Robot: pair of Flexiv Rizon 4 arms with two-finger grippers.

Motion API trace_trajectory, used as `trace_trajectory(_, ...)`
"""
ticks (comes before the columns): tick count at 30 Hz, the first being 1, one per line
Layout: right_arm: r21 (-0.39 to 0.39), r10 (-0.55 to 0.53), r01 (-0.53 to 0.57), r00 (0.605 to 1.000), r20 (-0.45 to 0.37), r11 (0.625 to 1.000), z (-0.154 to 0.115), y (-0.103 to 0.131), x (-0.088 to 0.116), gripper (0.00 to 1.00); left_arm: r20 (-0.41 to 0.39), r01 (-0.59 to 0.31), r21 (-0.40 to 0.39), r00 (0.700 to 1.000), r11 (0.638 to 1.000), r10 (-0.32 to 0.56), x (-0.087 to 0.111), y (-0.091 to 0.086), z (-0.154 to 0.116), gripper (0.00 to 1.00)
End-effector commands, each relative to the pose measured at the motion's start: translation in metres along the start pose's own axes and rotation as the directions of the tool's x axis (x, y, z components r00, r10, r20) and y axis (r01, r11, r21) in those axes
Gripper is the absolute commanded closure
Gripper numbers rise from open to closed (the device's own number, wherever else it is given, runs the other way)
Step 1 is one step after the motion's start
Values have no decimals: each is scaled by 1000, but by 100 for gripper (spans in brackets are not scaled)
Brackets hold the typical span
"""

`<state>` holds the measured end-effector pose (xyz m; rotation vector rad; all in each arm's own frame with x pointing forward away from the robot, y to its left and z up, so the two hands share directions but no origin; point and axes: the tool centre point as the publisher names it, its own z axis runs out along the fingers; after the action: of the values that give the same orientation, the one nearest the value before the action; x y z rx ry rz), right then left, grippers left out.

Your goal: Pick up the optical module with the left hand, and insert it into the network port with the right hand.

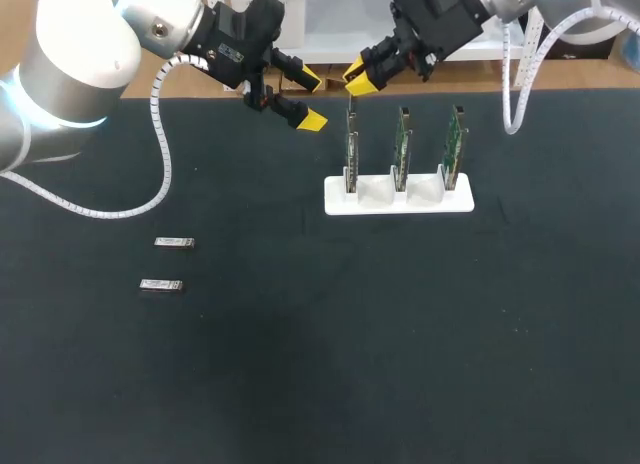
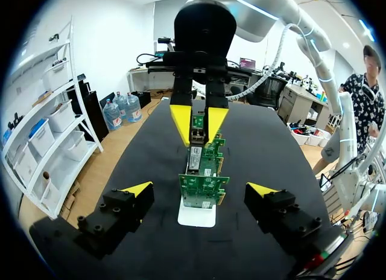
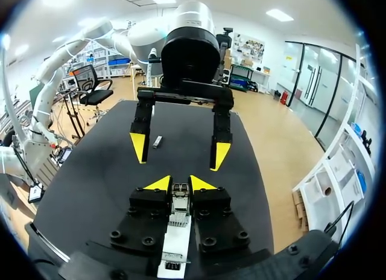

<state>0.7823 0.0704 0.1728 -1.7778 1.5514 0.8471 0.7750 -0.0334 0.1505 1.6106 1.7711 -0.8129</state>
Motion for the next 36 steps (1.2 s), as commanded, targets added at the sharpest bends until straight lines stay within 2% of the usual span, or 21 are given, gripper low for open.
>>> trace_trajectory(1,-2,-1,1,1000,-1,1000,2,3,0,100,-6,2,4,1000,1000,-1,-1,2,0,0)
trace_trajectory(36,2,2,-2,1000,-13,1000,3,0,5,100,-6,2,4,1000,1000,-1,-1,2,0,0)
